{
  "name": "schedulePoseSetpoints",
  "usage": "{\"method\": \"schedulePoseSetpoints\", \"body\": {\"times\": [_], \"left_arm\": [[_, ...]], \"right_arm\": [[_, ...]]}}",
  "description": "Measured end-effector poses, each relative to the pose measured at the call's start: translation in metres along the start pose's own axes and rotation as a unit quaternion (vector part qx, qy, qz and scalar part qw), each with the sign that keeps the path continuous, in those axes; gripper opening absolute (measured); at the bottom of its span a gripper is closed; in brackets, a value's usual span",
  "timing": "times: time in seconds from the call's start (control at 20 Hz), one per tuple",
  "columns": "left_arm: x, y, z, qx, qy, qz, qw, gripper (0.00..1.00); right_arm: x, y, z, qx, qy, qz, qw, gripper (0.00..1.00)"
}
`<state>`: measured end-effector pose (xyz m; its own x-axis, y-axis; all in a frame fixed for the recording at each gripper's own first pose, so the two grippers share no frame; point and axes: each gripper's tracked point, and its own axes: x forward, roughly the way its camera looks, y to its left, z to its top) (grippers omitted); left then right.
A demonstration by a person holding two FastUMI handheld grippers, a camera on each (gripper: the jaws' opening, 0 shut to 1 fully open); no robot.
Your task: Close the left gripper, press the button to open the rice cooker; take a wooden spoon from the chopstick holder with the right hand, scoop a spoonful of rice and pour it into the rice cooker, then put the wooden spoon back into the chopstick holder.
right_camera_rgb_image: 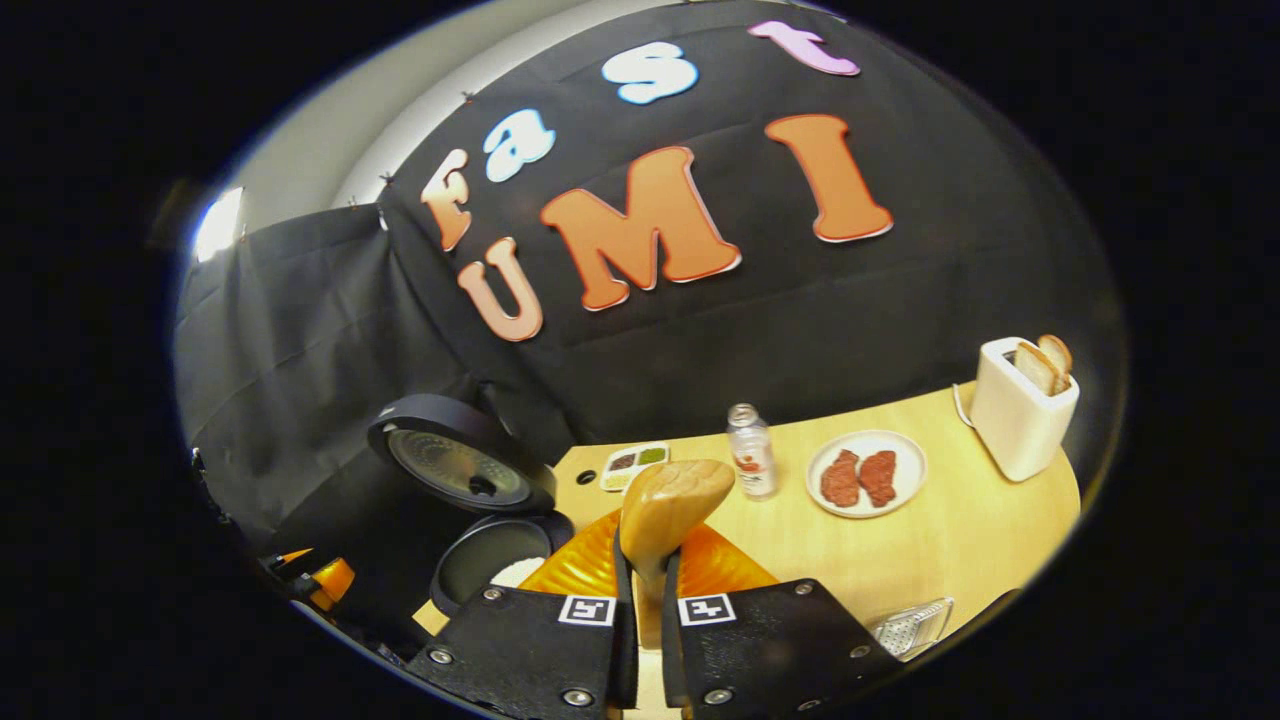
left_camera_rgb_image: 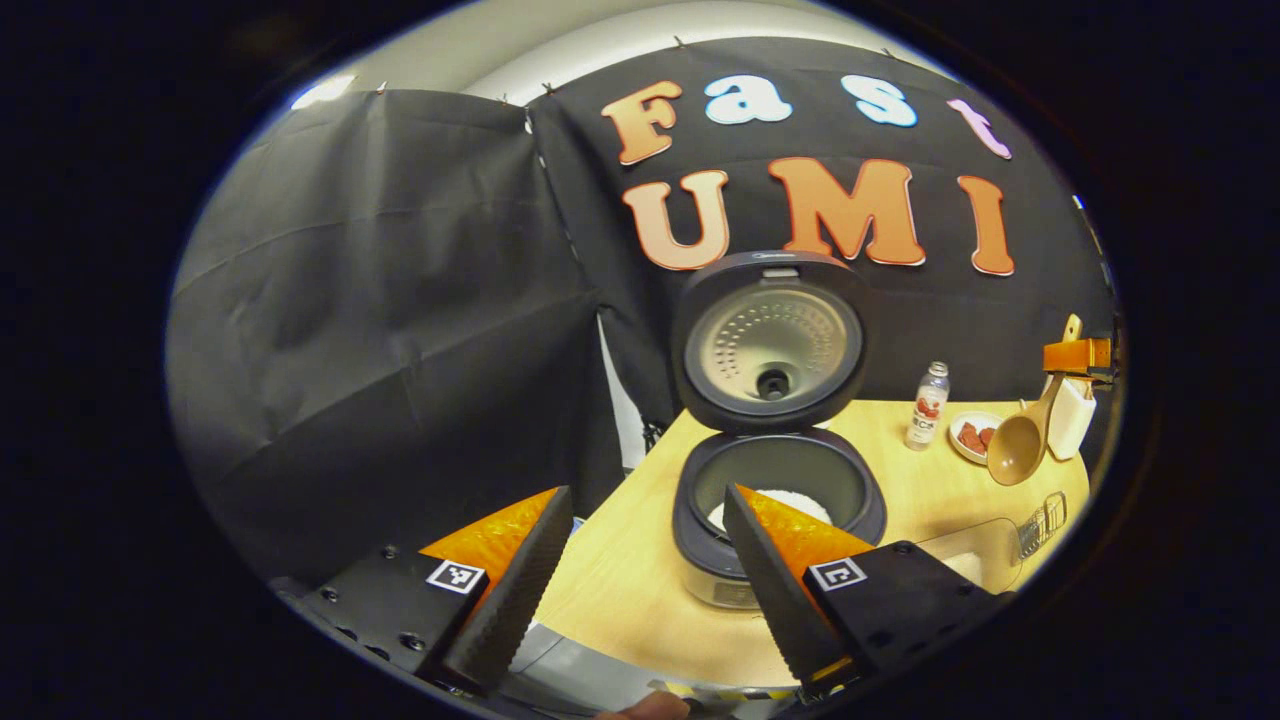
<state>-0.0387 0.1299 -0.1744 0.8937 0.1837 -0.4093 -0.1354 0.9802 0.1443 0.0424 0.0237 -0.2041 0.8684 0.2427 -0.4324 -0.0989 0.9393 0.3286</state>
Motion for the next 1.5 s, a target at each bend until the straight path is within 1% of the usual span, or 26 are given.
{"method": "schedulePoseSetpoints", "body": {"times": [0.2, 0.25, 0.3, 0.35, 0.45, 0.5, 0.55, 0.6, 0.65, 0.7, 0.85, 1.0, 1.1, 1.3, 1.35, 1.4, 1.45, 1.5], "left_arm": [[0.001, -0.041, 0.008, -0.005, -0.002, -0.031, 1.0, 1.0], [0.001, -0.051, 0.01, -0.005, -0.001, -0.037, 0.999, 0.97], [0.001, -0.058, 0.011, -0.004, -0.001, -0.042, 0.999, 1.0], [0.001, -0.066, 0.013, -0.001, -0.002, -0.047, 0.999, 0.98], [0.003, -0.08, 0.016, 0.008, -0.004, -0.054, 0.999, 1.0], [0.003, -0.088, 0.013, 0.011, -0.001, -0.06, 0.998, 0.97], [0.003, -0.097, 0.011, 0.015, 0.003, -0.064, 0.998, 1.0], [0.002, -0.104, 0.012, 0.016, 0.005, -0.068, 0.998, 1.0], [0.001, -0.111, 0.015, 0.016, 0.004, -0.073, 0.997, 0.98], [0.0, -0.117, 0.016, 0.016, 0.003, -0.077, 0.997, 1.0], [-0.001, -0.128, 0.021, 0.017, 0.001, -0.085, 0.996, 1.0], [0.0, -0.129, 0.027, 0.021, -0.002, -0.085, 0.996, 1.0], [0.0, -0.126, 0.028, 0.024, -0.003, -0.084, 0.996, 1.0], [0.003, -0.116, 0.029, 0.027, -0.002, -0.081, 0.996, 1.0], [0.005, -0.112, 0.03, 0.025, -0.003, -0.08, 0.996, 1.0], [0.008, -0.108, 0.031, 0.021, -0.002, -0.079, 0.997, 1.0], [0.012, -0.102, 0.034, 0.016, -0.002, -0.075, 0.997, 1.0], [0.016, -0.097, 0.038, 0.009, -0.004, -0.073, 0.997, 1.0]], "right_arm": [[-0.024, -0.056, -0.002, 0.031, 0.0, -0.047, 0.998, 0.09], [-0.031, -0.069, -0.003, 0.04, -0.002, -0.057, 0.998, 0.09], [-0.038, -0.083, -0.003, 0.048, -0.004, -0.068, 0.997, 0.09], [-0.044, -0.096, -0.003, 0.054, -0.007, -0.078, 0.995, 0.09], [-0.054, -0.12, -0.006, 0.059, -0.014, -0.1, 0.993, 0.09], [-0.059, -0.133, -0.009, 0.059, -0.016, -0.111, 0.992, 0.09], [-0.063, -0.144, -0.012, 0.059, -0.014, -0.12, 0.991, 0.09], [-0.068, -0.154, -0.015, 0.061, -0.013, -0.128, 0.99, 0.09], [-0.071, -0.163, -0.019, 0.065, -0.011, -0.135, 0.989, 0.09], [-0.074, -0.169, -0.023, 0.067, -0.009, -0.141, 0.988, 0.09], [-0.077, -0.185, -0.039, 0.069, 0.001, -0.152, 0.986, 0.09], [-0.073, -0.194, -0.063, 0.077, 0.017, -0.161, 0.984, 0.09], [-0.069, -0.198, -0.078, 0.093, 0.029, -0.165, 0.981, 0.1], [-0.062, -0.198, -0.108, 0.123, 0.064, -0.166, 0.976, 0.15], [-0.062, -0.197, -0.115, 0.128, 0.076, -0.165, 0.975, 0.18], [-0.063, -0.196, -0.119, 0.139, 0.09, -0.169, 0.972, 0.19], [-0.067, -0.198, -0.119, 0.152, 0.091, -0.175, 0.968, 0.22], [-0.068, -0.199, -0.11, 0.162, 0.085, -0.179, 0.967, 0.25]]}}
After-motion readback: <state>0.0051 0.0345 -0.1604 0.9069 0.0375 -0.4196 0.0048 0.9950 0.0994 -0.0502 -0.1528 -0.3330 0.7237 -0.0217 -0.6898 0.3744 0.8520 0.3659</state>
